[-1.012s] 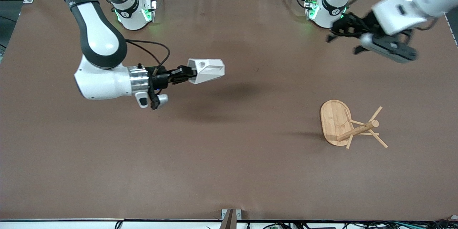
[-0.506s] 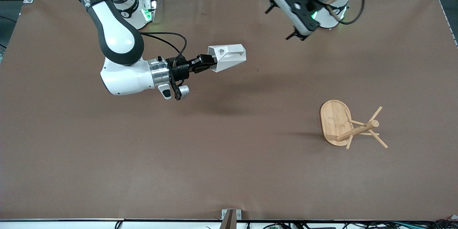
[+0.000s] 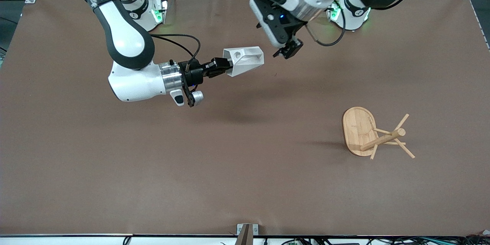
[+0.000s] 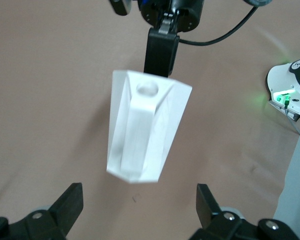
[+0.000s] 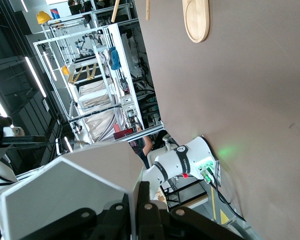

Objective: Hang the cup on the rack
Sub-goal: 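Grasp the cup rim with the left gripper beside the right gripper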

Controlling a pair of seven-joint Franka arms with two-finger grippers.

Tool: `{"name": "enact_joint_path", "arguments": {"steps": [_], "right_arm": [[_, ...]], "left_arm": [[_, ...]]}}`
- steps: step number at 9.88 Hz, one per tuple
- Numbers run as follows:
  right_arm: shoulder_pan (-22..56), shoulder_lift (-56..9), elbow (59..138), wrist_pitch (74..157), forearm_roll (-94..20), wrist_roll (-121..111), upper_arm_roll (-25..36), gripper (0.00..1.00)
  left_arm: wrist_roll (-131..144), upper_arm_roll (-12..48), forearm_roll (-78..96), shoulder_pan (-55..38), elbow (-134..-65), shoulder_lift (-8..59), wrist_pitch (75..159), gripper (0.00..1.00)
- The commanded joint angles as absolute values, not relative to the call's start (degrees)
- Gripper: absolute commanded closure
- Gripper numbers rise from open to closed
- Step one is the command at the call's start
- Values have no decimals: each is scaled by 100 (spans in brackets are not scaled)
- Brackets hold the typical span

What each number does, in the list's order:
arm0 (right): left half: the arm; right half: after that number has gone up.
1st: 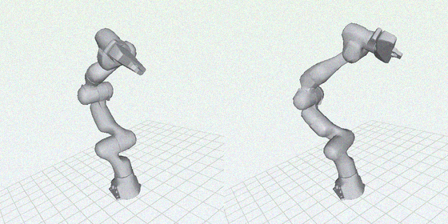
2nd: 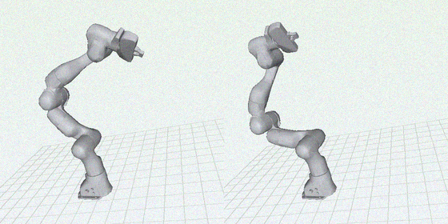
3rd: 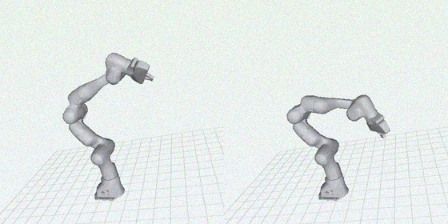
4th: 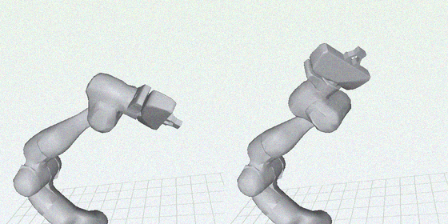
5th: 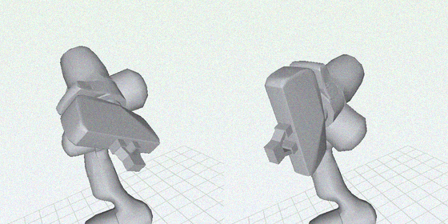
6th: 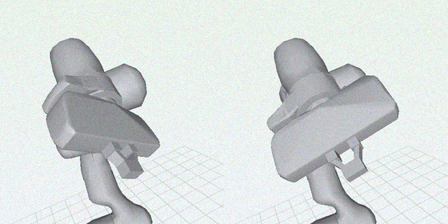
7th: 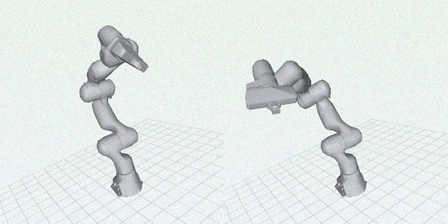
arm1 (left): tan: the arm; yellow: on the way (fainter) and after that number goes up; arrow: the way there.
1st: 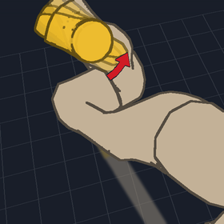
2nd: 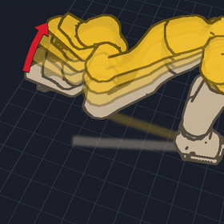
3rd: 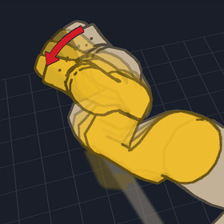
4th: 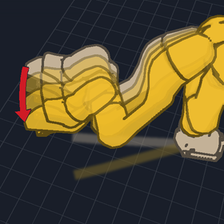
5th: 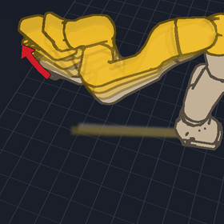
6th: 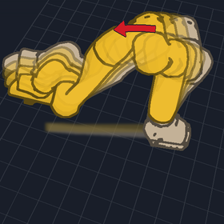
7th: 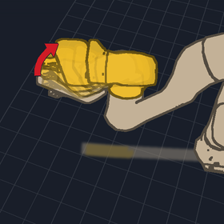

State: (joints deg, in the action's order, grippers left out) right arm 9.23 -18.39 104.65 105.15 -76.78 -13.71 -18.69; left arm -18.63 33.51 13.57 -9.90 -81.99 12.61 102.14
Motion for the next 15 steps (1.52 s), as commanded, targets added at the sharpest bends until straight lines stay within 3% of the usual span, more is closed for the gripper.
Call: {"name": "enact_joint_path", "arguments": {"steps": [1,15], "right_arm": [[896,-1828,10450,10529,-7875,-1292,-2030,99],[896,-1723,10459,10688,-8139,-1073,-2312,99]], "left_arm": [[-1837,3384,1108,-1281,-8103,1669,10475,0],[-1503,3393,659,-1398,-9026,1661,10670,1]]}}
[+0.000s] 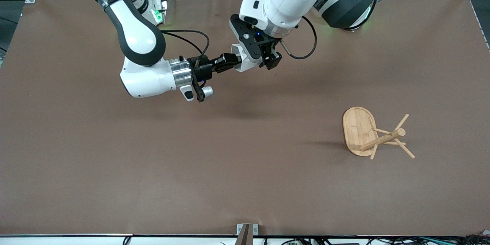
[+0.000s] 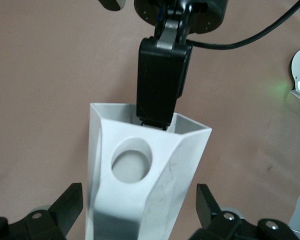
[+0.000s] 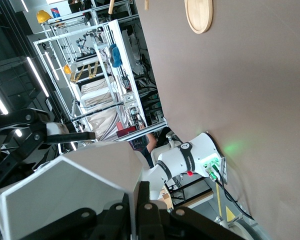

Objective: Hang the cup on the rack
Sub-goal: 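Grasp the cup rim with the left gripper beside the right gripper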

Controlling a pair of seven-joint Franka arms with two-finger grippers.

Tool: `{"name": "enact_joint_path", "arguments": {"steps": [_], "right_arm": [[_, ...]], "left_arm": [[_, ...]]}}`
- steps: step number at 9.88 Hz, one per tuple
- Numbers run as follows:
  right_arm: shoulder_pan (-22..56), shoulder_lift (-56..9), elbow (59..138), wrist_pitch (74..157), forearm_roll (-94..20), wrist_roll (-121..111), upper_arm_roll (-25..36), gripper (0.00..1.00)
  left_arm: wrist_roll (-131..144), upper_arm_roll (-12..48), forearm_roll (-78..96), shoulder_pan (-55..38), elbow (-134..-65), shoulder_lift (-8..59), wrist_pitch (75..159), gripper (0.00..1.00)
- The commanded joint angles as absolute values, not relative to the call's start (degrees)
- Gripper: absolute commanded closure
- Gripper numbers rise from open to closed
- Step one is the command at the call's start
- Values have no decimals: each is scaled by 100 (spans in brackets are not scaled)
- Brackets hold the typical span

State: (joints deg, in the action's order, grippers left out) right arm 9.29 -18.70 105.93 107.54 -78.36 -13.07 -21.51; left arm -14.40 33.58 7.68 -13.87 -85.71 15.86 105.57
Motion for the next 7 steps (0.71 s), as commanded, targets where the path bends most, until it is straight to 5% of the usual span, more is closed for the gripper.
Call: {"name": "enact_joint_path", "arguments": {"steps": [1,3,7], "right_arm": [[896,-1705,10468,10670,-8139,-1064,-2312,99],[896,-1661,10485,10661,-8139,-1063,-2312,99],[896,-1652,10485,10670,-8139,-984,-2312,99]], "left_arm": [[-1503,3393,659,-1389,-9026,1644,10670,6],[-1503,3393,650,-1389,-8991,1679,10687,18],[-1485,3393,650,-1397,-8965,1661,10688,90]]}}
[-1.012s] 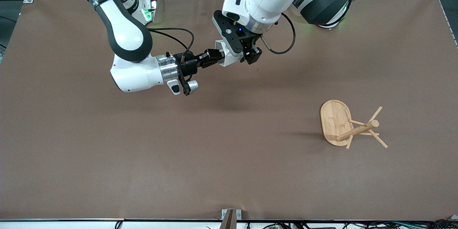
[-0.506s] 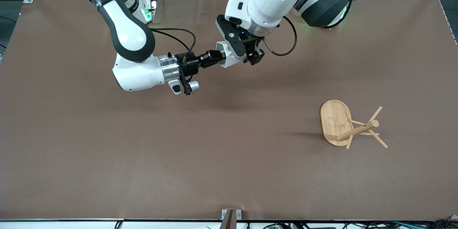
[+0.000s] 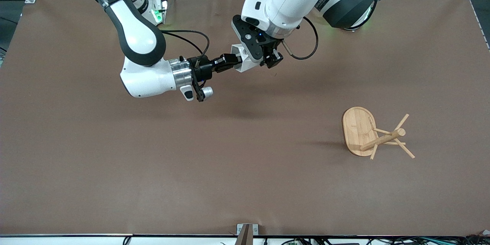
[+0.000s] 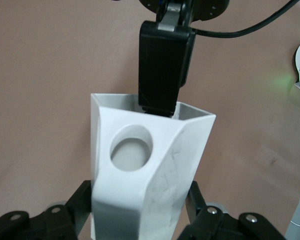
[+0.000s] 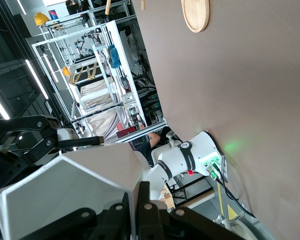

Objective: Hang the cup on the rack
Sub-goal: 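Grasp the cup rim with the left gripper beside the right gripper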

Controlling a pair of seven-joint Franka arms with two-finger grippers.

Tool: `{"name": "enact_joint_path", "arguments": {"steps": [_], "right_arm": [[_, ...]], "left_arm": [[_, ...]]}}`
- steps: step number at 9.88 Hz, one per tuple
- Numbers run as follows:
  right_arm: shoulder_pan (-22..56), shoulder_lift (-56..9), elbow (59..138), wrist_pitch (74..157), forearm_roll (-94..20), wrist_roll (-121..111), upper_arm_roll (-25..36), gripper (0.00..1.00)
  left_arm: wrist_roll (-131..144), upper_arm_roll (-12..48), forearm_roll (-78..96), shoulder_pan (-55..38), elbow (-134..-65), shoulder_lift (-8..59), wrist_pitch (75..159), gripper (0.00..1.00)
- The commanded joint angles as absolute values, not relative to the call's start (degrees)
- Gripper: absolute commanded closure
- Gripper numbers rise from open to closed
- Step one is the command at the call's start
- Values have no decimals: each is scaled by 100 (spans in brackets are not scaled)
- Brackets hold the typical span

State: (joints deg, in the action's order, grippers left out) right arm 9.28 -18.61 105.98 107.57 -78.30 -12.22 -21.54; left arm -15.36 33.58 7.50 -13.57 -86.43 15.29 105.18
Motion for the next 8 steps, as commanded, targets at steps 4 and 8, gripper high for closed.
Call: {"name": "enact_joint_path", "arguments": {"steps": [4,8], "right_arm": [[835,-1652,10503,10644,-8016,-651,-2294,0],[73,-1661,10512,10617,-6702,-493,-2241,0]], "left_arm": [[-1485,3393,650,-1398,-8947,1635,10688,100],[-1371,3375,659,-1380,-8921,1644,10679,99]]}}
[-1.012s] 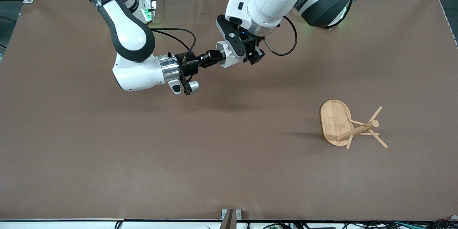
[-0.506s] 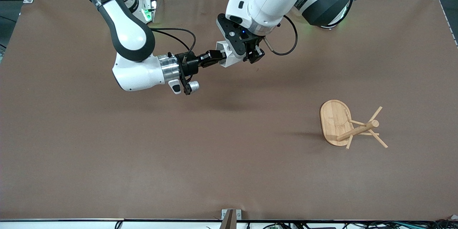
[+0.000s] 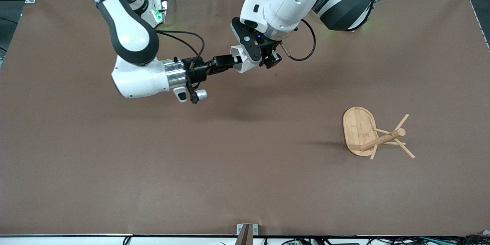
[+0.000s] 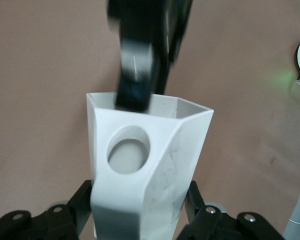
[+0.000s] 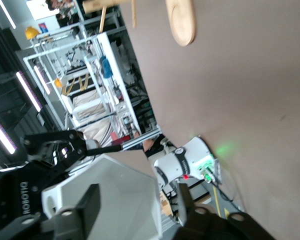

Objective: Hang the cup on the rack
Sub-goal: 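Carry the cup to the rack with the left gripper while the right gripper withdraws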

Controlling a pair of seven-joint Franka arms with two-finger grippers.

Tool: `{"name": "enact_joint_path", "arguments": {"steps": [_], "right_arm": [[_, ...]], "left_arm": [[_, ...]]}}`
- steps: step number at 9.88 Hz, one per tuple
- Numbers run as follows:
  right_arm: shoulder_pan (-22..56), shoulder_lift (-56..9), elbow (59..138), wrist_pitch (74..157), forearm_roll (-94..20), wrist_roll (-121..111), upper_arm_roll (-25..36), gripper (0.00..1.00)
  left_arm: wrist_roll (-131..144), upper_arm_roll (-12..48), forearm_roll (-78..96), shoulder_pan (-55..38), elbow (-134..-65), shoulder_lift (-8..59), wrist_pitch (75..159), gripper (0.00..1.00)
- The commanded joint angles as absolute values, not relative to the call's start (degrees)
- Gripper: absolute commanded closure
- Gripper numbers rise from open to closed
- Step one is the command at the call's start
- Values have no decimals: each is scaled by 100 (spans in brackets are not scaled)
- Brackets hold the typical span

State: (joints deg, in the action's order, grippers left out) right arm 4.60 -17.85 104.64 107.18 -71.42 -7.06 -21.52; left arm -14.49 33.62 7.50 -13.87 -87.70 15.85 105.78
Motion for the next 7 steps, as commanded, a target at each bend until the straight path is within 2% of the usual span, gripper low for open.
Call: {"name": "enact_joint_path", "arguments": {"steps": [1,6,7], "right_arm": [[27,-1635,10451,10608,-6123,-127,-2058,0],[44,-1205,10214,10037,-2250,211,-311,0],[44,-1056,10117,10037,-2024,89,145,0]], "left_arm": [[-1354,3349,659,-1380,-8921,1644,10679,99],[568,3322,659,-705,-8938,1626,10644,99],[676,3331,659,-338,-8938,1635,10644,99]]}}
